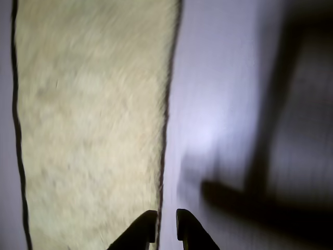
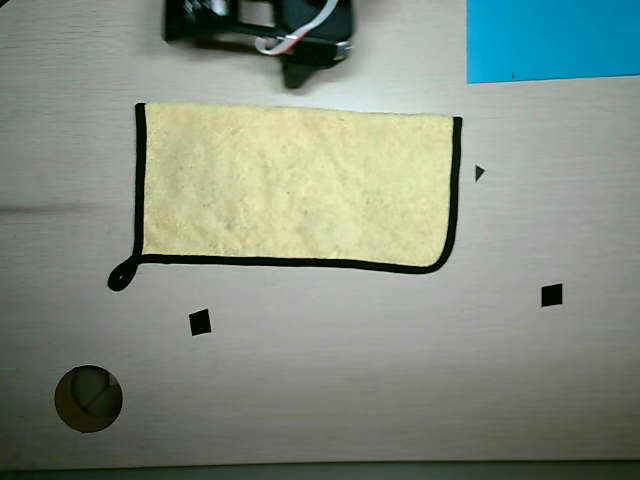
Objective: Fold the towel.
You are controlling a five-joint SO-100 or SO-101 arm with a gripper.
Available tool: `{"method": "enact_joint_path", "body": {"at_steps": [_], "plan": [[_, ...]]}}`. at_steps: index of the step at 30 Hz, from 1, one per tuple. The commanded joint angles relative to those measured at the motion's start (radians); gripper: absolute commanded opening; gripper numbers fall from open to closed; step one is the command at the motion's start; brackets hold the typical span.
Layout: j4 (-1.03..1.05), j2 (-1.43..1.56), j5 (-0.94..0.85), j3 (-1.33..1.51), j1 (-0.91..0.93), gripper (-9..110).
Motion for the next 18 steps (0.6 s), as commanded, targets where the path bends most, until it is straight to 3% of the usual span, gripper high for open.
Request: {"method": "enact_joint_path", "body": {"at_steps": [1, 9, 18], "plan": [[-0.072, -0.084, 0.137, -0.097, 0.087, 8], [-0.233, -0.37, 0.311, -0.21, 0.175, 13], [-0.371, -0.635, 0.273, -0.345, 0.23, 14]]}}
